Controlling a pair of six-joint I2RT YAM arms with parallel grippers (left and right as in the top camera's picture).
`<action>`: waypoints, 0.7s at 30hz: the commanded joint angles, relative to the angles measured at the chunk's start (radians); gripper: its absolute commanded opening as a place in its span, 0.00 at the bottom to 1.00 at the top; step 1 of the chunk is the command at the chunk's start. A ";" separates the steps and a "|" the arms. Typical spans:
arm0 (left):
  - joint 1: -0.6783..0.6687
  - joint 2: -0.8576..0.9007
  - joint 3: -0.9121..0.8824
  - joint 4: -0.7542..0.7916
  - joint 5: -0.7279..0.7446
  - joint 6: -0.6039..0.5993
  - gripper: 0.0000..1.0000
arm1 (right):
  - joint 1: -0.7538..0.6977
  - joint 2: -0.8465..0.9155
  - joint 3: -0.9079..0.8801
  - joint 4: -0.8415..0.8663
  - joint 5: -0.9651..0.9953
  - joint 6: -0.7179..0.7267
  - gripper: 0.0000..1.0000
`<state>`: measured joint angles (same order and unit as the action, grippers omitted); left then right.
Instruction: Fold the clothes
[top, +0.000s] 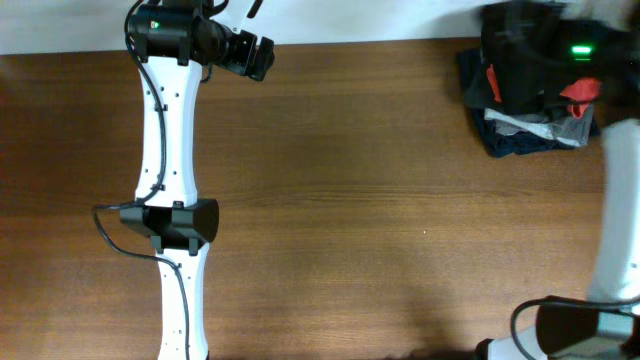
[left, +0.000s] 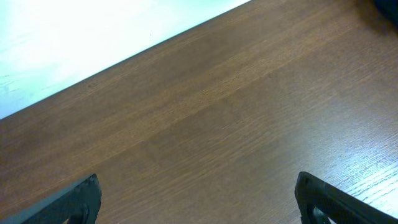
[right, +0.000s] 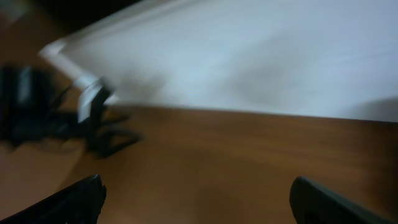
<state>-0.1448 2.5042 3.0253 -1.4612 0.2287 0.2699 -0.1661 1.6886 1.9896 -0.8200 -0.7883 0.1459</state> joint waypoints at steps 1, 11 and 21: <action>-0.002 0.017 -0.001 0.003 0.011 0.008 0.99 | 0.148 0.013 0.000 -0.003 -0.019 -0.015 0.99; -0.002 0.017 -0.001 0.003 0.011 0.008 0.99 | 0.374 0.023 0.000 -0.051 0.005 -0.016 0.99; -0.002 0.017 -0.001 0.003 0.011 0.008 0.99 | 0.388 0.042 -0.003 -0.107 0.536 -0.016 0.99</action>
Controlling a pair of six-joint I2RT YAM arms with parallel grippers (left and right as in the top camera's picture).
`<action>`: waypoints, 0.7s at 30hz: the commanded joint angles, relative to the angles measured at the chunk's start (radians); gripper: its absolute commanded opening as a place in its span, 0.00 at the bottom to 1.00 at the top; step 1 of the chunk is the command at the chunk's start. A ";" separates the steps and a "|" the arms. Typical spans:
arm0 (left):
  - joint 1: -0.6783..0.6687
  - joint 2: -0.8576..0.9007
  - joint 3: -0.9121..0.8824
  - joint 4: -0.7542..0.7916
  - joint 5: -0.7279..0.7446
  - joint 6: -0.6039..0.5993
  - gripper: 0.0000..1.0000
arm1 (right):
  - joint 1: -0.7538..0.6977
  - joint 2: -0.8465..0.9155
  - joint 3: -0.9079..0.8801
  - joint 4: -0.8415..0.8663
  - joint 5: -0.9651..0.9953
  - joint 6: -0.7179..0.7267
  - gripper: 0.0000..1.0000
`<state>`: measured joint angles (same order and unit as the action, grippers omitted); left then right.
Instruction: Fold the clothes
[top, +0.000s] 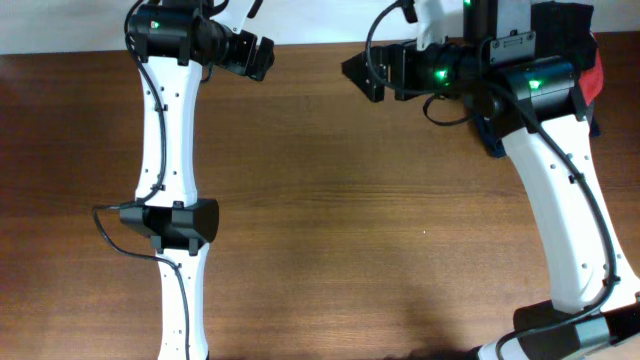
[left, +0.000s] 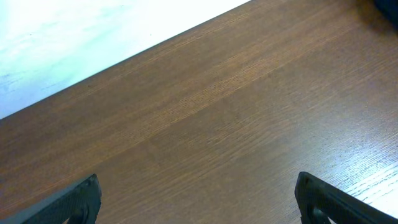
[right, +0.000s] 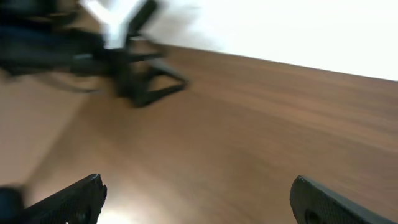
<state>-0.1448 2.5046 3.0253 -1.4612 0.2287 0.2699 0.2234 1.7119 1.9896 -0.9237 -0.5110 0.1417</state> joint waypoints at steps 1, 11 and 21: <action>-0.002 0.016 -0.001 0.003 0.011 0.008 0.99 | -0.002 0.019 -0.003 -0.003 0.309 -0.012 0.99; -0.002 0.016 -0.001 0.003 0.011 0.008 0.99 | -0.083 -0.161 -0.004 0.029 0.350 -0.348 0.99; -0.002 0.016 -0.001 0.003 0.011 0.008 0.99 | -0.264 -0.504 -0.397 0.205 0.274 -0.343 0.99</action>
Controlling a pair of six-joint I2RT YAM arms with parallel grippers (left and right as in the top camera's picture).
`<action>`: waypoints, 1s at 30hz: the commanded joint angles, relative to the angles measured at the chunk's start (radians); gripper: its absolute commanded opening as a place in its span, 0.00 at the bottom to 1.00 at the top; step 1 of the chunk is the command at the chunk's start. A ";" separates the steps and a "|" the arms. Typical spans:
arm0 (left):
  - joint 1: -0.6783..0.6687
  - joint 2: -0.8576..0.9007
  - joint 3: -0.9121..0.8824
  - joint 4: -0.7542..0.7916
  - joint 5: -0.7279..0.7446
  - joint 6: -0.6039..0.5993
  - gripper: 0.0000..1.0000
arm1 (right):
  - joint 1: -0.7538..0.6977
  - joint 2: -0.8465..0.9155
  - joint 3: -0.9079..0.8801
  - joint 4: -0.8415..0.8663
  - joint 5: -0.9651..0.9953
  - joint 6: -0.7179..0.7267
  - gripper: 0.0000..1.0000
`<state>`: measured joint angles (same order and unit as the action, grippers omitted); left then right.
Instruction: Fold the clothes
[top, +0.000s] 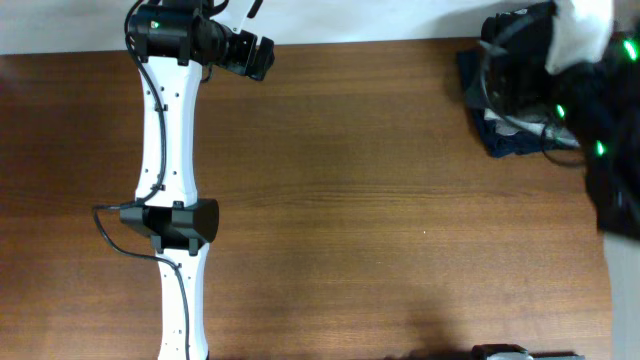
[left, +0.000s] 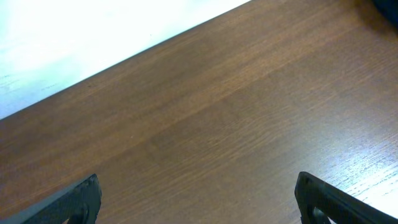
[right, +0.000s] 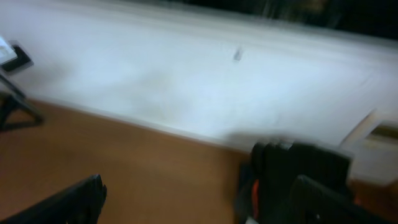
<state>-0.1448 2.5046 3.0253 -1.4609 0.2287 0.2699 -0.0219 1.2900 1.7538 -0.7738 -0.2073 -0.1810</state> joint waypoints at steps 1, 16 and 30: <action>-0.001 0.016 -0.001 0.002 0.011 0.008 0.99 | -0.024 -0.140 -0.261 0.124 -0.030 -0.020 0.99; -0.002 0.016 -0.001 0.002 0.011 0.008 0.99 | -0.051 -0.735 -1.240 0.610 -0.025 0.093 0.99; -0.001 0.016 -0.001 0.002 0.011 0.008 0.99 | -0.071 -1.139 -1.665 0.723 0.006 0.093 0.99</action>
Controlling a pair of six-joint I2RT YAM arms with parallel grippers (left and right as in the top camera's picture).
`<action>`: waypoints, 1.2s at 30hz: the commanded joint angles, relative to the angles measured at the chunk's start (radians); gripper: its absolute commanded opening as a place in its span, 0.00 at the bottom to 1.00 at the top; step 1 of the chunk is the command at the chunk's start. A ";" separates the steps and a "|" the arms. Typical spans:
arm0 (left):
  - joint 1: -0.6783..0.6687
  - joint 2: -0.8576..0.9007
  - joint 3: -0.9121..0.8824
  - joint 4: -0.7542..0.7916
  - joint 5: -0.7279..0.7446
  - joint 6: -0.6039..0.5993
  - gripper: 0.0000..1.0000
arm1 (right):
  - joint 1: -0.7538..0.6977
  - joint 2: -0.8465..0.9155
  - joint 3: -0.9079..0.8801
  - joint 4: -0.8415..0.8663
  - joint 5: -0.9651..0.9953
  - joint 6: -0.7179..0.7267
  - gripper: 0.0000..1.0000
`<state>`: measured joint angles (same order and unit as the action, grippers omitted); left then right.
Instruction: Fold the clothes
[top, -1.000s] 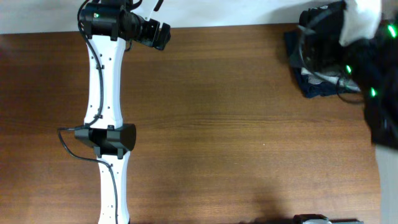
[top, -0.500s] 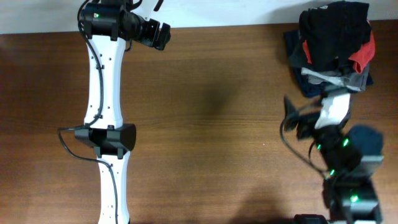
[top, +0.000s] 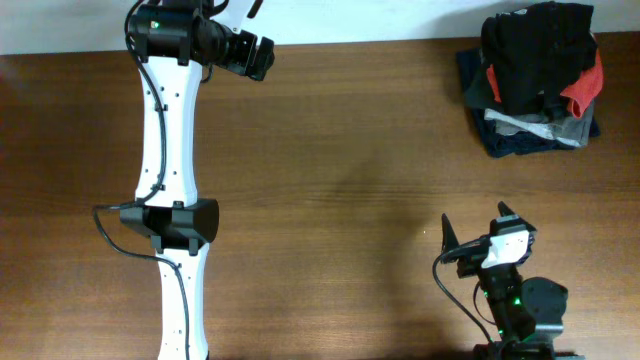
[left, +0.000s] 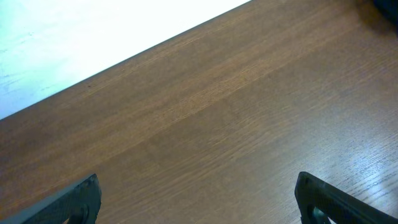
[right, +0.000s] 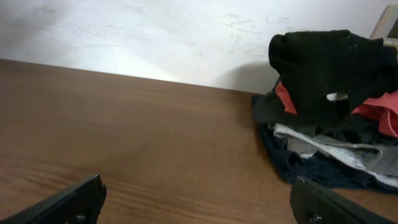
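A heap of unfolded clothes (top: 535, 80), black, red, grey and dark blue, lies at the table's back right corner. In the right wrist view the same heap (right: 329, 106) sits ahead and to the right. My right gripper (top: 475, 228) is low at the front right, far from the heap. It is open with nothing in it (right: 198, 186). My left gripper (top: 255, 55) hangs at the back left, open over bare wood (left: 198, 186).
The brown wooden table (top: 340, 200) ends at a white wall along the back (right: 155, 31). The left arm's white links (top: 170, 200) run from the front edge to the back left. The right arm's base (top: 520, 310) sits at the front right.
The right arm was a blur over the clothes heap at the back right. Now it is drawn back to the front right, its camera facing the heap. The left arm is unchanged.
The right arm first stood over the heap at the back right. Then it was stretched toward the back middle of the table, then back over the heap, and now it is at the front. Both grippers stayed open; the heap and left arm look unchanged.
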<state>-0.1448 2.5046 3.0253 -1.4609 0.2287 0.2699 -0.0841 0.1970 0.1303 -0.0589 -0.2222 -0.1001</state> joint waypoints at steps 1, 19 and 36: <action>-0.002 0.016 -0.001 0.002 0.011 0.008 0.99 | -0.009 -0.068 -0.063 0.008 0.024 0.012 0.99; -0.001 0.016 -0.001 0.002 0.011 0.008 0.99 | -0.008 -0.193 -0.125 -0.008 0.103 0.127 0.99; -0.002 0.016 -0.001 0.002 0.011 0.008 0.99 | -0.008 -0.193 -0.125 -0.008 0.103 0.127 0.99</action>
<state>-0.1448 2.5046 3.0253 -1.4609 0.2287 0.2699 -0.0845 0.0139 0.0147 -0.0654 -0.1349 0.0219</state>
